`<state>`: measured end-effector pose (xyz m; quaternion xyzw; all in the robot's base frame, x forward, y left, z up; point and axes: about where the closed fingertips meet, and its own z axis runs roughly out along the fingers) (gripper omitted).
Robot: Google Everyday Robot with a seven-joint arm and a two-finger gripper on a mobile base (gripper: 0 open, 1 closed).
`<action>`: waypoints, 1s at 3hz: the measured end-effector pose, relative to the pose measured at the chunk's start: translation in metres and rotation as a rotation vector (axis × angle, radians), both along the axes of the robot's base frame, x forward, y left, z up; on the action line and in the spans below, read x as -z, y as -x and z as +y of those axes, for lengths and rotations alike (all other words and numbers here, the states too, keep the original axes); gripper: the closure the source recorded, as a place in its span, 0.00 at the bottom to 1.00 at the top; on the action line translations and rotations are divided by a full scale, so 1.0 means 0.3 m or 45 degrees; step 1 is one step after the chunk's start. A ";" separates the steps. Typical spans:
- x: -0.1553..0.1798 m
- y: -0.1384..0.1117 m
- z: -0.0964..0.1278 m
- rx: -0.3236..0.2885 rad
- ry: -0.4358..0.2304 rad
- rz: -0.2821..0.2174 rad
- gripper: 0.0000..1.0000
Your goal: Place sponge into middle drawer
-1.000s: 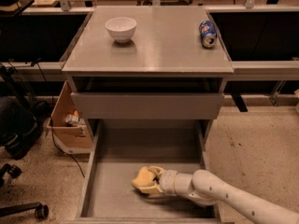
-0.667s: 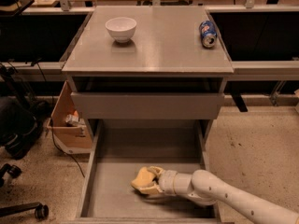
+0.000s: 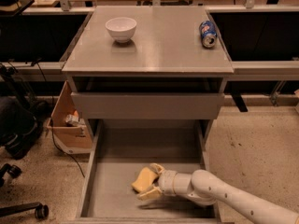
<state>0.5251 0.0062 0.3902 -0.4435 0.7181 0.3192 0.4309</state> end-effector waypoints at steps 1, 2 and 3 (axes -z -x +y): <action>-0.037 0.017 -0.003 -0.002 -0.037 0.009 0.00; -0.093 0.048 -0.084 -0.003 -0.025 0.028 0.00; -0.183 0.067 -0.242 0.017 0.031 0.030 0.00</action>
Offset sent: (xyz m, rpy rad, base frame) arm -0.0216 -0.0716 0.0607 -0.0180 0.0241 -0.0029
